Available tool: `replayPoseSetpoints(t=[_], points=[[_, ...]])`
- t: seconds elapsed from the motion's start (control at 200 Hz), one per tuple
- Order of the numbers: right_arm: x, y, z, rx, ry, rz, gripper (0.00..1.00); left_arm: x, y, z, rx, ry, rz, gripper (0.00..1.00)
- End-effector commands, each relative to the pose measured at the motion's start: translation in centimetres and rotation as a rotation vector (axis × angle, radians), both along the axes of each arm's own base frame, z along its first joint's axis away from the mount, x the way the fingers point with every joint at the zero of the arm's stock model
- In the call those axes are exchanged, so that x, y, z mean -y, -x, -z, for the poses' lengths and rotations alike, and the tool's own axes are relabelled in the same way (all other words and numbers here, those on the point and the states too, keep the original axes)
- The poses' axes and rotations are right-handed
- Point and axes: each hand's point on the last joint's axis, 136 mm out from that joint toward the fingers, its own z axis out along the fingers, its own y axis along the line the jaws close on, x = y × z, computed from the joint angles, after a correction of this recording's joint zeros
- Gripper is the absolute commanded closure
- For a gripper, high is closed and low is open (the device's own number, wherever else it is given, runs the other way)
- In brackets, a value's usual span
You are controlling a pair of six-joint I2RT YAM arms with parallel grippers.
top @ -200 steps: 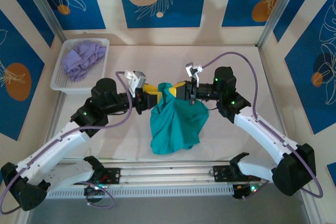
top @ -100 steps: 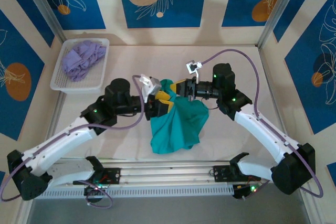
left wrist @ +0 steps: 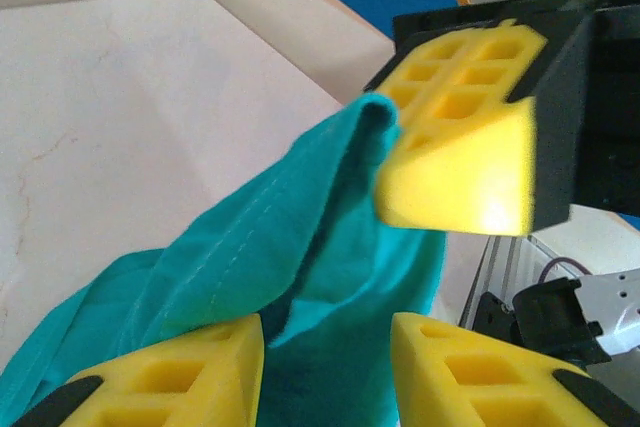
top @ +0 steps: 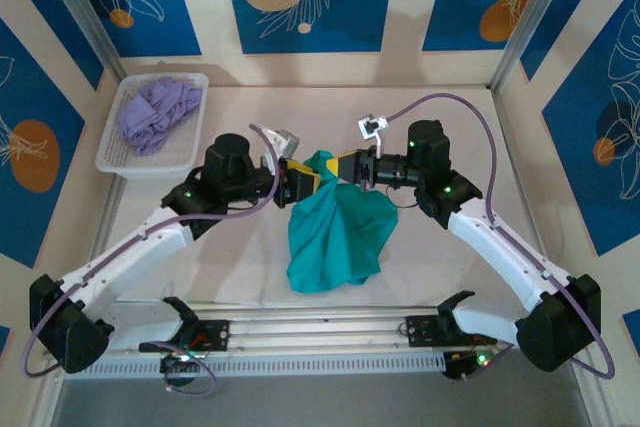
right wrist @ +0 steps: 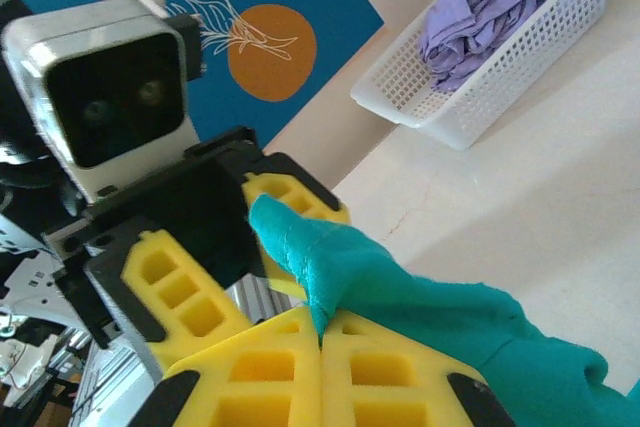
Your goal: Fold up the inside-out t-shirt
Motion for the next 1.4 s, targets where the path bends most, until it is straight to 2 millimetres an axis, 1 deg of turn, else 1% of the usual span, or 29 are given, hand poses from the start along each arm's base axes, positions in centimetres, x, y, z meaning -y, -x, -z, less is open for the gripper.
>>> replayPoseSetpoints(t=[0.0, 0.105, 0.19, 0.34, 0.43, 0.485, 0.56, 0.6, 0.64, 0.7, 0.755, 0.835, 0.9, 0.945, 1.02, 1.095, 1.16, 1.2, 1.22, 1.225, 1.235, 1.24, 1.245, 1.25, 1.32, 1.345, 1.395], points=[[0.2, 0.7, -1.4, 0.026, -0.032, -0.022, 1.0, 0.9, 0.2, -1.5, 0.002, 0.052, 0.055, 0.62], [0.2, 0.9, -1.6, 0.031, -0.038, -0.032, 1.0, 1.2, 0.2, -1.3, 0.001, 0.045, 0.07, 0.64], [0.2, 0.9, -1.5, 0.029, -0.036, -0.033, 1.0, 1.3, -0.1, -1.2, 0.002, 0.043, 0.07, 0.68], [0.2, 0.8, -1.2, 0.027, -0.028, -0.03, 1.0, 1.6, -0.2, -1.5, 0.001, 0.059, 0.08, 0.81], [0.5, 0.5, -0.7, 0.029, -0.005, -0.007, 1.0, 1.4, -0.3, -1.7, 0.006, 0.059, 0.071, 0.94], [0.8, 0.0, -0.3, 0.031, 0.025, 0.033, 1.0, 1.2, -0.2, -1.7, 0.007, 0.059, 0.061, 1.0], [1.3, -1.2, 0.6, 0.019, 0.104, 0.133, 1.0, 1.1, -0.1, -2.1, -0.004, 0.072, 0.051, 1.0], [1.6, -2.0, 1.1, 0.028, 0.177, 0.205, 0.94, 1.0, 0.0, -2.3, -0.014, 0.084, 0.043, 1.0], [1.8, -2.3, 1.5, 0.042, 0.246, 0.262, 0.85, 0.8, -0.1, -2.5, -0.03, 0.097, 0.021, 1.0], [1.8, -1.9, 1.5, 0.09, 0.307, 0.299, 0.73, 0.2, -0.6, -2.6, -0.056, 0.111, -0.044, 1.0], [1.8, -1.0, 1.5, 0.145, 0.312, 0.299, 0.64, -0.5, -1.1, -2.5, -0.068, 0.119, -0.107, 1.0], [1.9, 0.7, 2.0, 0.204, 0.258, 0.258, 0.57, -1.0, -1.3, -2.7, -0.064, 0.141, -0.141, 1.0], [1.3, 1.9, 2.6, 0.23, 0.208, 0.192, 0.51, -0.9, -1.4, -3.0, -0.071, 0.158, -0.144, 1.0], [0.7, 2.5, 3.7, 0.234, 0.195, 0.152, 0.43, -0.8, -1.4, -3.3, -0.077, 0.17, -0.141, 1.0], [-0.2, 2.4, 5.8, 0.222, 0.212, 0.135, 0.37, -0.6, -1.2, -3.9, -0.084, 0.192, -0.127, 1.0], [-1.0, 1.6, 6.9, 0.215, 0.221, 0.142, 0.35, -0.5, -0.9, -4.4, -0.094, 0.209, -0.109, 1.0], [-1.8, 1.2, 7.1, 0.22, 0.219, 0.13, 0.35, -0.4, -0.7, -4.6, -0.102, 0.222, -0.095, 1.0], [-2.1, 0.7, 7.1, 0.225, 0.226, 0.138, 0.4, -0.3, -0.4, -4.7, -0.104, 0.229, -0.084, 1.0], [-2.1, 0.4, 7.2, 0.223, 0.235, 0.15, 0.44, -0.3, -0.3, -4.8, -0.101, 0.231, -0.079, 1.0], [-2.1, 0.3, 7.1, 0.223, 0.237, 0.154, 0.47, -0.3, -0.3, -4.8, -0.101, 0.231, -0.078, 1.0], [-2.1, 0.1, 7.1, 0.224, 0.242, 0.162, 0.5, -0.3, -0.2, -4.8, -0.099, 0.232, -0.075, 1.0], [-2.0, 0.0, 7.2, 0.221, 0.247, 0.168, 0.5, -0.3, -0.1, -4.9, -0.098, 0.232, -0.073, 1.0], [-2.0, -0.1, 7.2, 0.221, 0.249, 0.173, 0.53, -0.4, -0.1, -4.9, -0.097, 0.233, -0.073, 1.0], [-1.9, -0.2, 7.2, 0.22, 0.252, 0.179, 0.55, -0.4, -0.1, -4.9, -0.096, 0.234, -0.071, 1.0], [-0.4, -2.2, 7.4, 0.189, 0.322, 0.302, 0.74, -0.4, 0.6, -5.2, -0.071, 0.231, -0.044, 1.0], [0.3, -2.8, 7.2, 0.174, 0.339, 0.347, 0.78, -0.4, 0.7, -5.2, -0.063, 0.227, -0.037, 1.0], [1.3, -3.7, 7.1, 0.148, 0.36, 0.397, 0.84, -0.3, 1.3, -5.1, -0.044, 0.219, -0.008, 1.0]])
